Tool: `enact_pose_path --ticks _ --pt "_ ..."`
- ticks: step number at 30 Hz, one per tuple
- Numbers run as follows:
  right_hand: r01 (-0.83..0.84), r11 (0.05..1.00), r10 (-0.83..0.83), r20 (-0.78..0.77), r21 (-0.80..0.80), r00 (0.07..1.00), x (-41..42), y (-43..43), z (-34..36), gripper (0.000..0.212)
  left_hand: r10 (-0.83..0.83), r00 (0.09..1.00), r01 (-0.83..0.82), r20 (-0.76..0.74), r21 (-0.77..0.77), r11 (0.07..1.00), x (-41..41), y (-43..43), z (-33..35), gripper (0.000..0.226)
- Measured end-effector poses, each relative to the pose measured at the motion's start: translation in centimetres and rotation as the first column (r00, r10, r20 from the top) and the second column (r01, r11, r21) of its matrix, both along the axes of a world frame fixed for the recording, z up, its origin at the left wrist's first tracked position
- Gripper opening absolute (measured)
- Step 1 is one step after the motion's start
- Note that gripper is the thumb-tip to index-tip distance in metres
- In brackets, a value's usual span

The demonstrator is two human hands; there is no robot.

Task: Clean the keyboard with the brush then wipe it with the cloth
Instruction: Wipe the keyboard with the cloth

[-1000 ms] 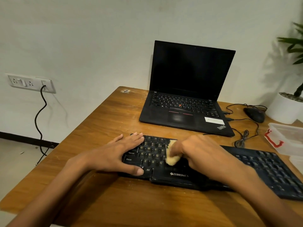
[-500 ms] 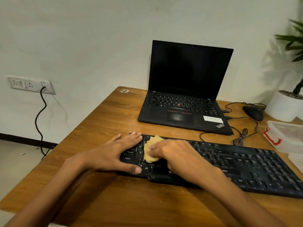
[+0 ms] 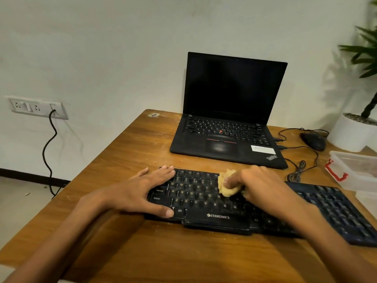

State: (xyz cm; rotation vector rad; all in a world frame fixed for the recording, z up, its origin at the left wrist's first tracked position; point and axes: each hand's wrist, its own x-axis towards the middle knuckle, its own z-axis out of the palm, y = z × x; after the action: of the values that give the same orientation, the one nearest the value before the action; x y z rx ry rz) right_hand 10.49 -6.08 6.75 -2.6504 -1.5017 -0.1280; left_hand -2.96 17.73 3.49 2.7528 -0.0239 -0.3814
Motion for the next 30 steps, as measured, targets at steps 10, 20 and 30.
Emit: enact_pose_path --ticks 10,20,30 --pt "-0.260 0.949 0.255 0.053 0.176 0.965 0.7 2.0 -2.8 0.055 -0.046 0.998 0.047 -0.047 0.026 0.999 4.4 -2.7 0.3 0.113" --pt "-0.224 0.949 0.228 0.008 0.221 0.974 1.0 1.5 -2.9 0.040 -0.067 0.998 0.067 -0.011 0.004 0.998 4.5 -2.5 -0.2 0.114" --pt "-0.175 0.963 0.169 0.049 0.205 0.984 1.8 1.6 -3.3 0.053 -0.061 0.998 0.061 -0.006 0.007 0.998 4.4 -2.5 -0.3 0.115"
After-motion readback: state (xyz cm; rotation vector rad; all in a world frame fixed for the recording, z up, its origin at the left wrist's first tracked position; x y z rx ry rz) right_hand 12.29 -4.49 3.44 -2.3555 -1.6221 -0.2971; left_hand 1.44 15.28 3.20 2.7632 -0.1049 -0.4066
